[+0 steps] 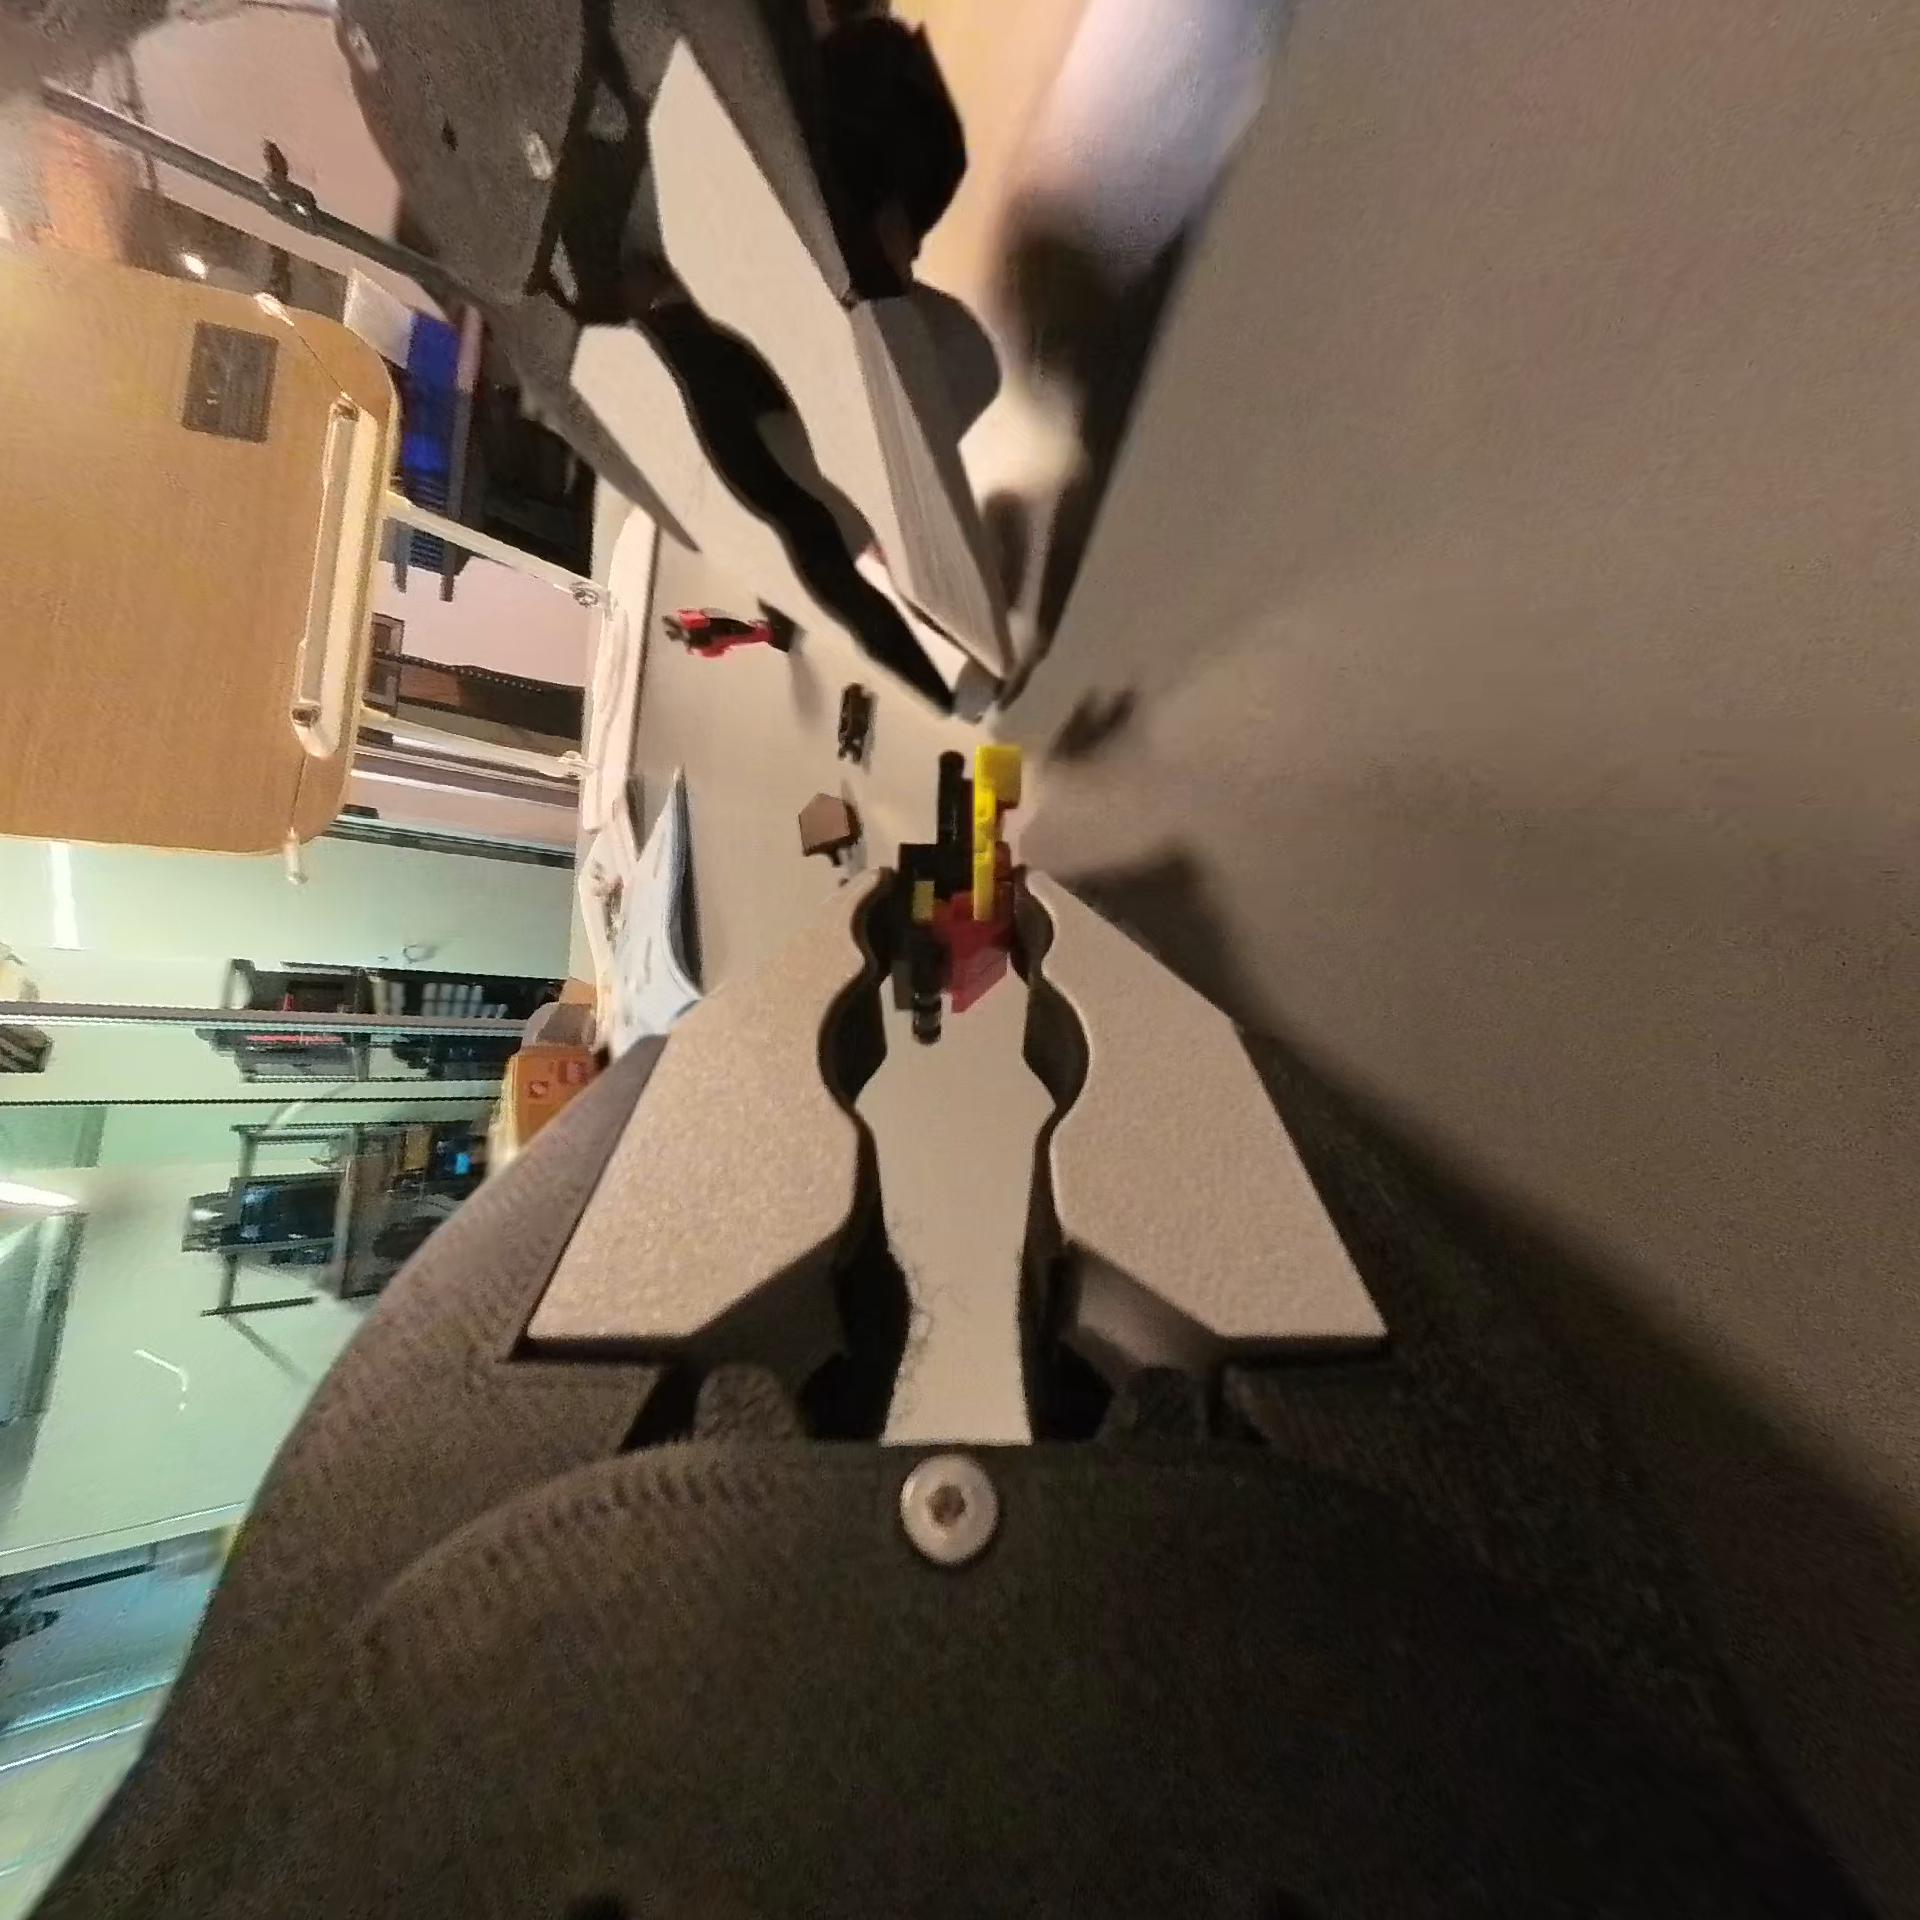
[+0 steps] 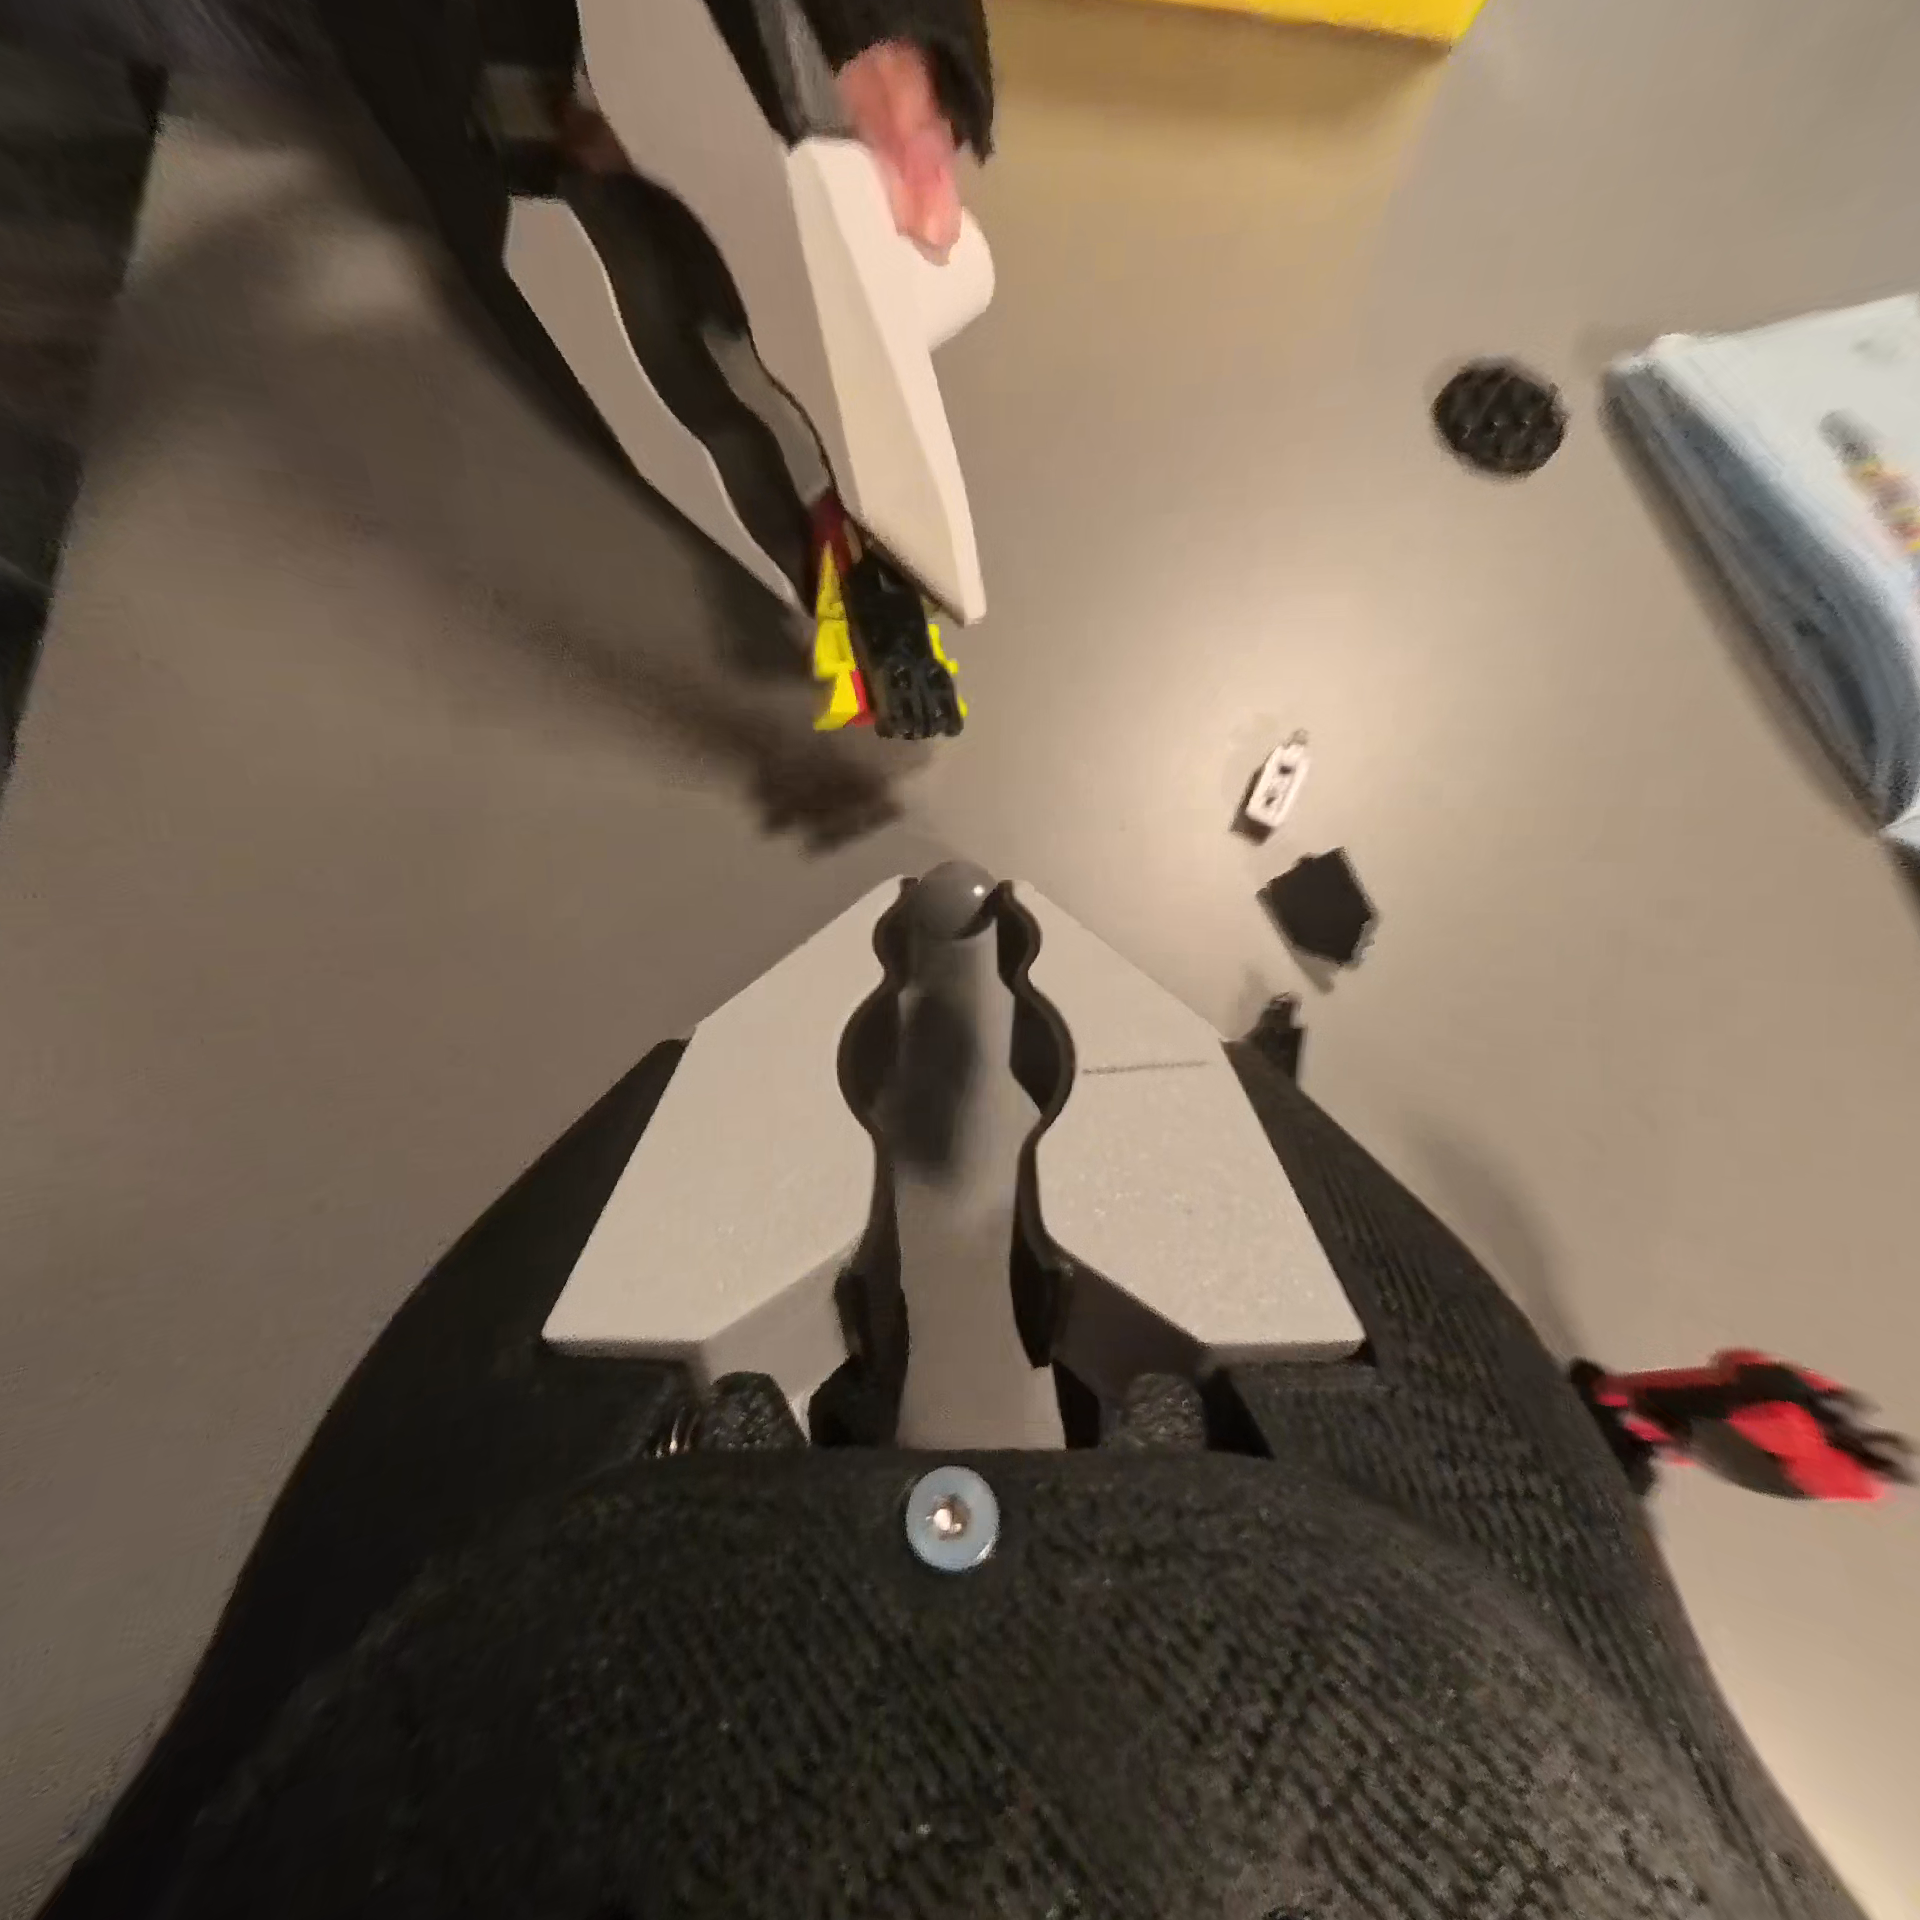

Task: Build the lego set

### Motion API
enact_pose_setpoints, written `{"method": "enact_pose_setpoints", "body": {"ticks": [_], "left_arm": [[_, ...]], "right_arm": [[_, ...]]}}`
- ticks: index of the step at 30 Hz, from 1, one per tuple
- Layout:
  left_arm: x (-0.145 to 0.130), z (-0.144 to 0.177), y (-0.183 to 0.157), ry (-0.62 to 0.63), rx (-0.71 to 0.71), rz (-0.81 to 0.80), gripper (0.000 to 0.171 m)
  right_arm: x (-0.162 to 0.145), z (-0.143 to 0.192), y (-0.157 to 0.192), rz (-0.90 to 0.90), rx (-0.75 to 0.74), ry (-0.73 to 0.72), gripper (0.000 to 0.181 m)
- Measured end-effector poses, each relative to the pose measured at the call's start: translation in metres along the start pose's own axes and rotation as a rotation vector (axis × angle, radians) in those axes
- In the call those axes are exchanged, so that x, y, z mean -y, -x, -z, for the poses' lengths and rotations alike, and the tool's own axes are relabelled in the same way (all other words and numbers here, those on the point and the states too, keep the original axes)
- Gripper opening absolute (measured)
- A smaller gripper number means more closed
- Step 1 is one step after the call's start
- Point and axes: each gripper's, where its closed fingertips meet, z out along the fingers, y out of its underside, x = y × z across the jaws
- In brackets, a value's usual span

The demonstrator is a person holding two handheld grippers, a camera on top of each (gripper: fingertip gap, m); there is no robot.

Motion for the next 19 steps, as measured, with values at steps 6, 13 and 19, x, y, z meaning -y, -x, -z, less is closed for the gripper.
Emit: {"method": "enact_pose_setpoints", "body": {"ticks": [6,13,19], "left_arm": [[0.032,0.022,0.077,-0.055,0.181,-0.109,0.02],[0.09,0.042,0.18,-0.169,0.247,-0.268,0.019],[0.136,0.078,0.214,-0.365,0.352,-0.26,0.02]], "right_arm": [[0.088,0.074,-0.026,0.066,0.051,-0.2,0.013],[0.183,0.165,-0.026,0.029,0.309,-0.144,0.013],[0.218,0.19,-0.005,-0.031,0.416,-0.079,0.013]]}}
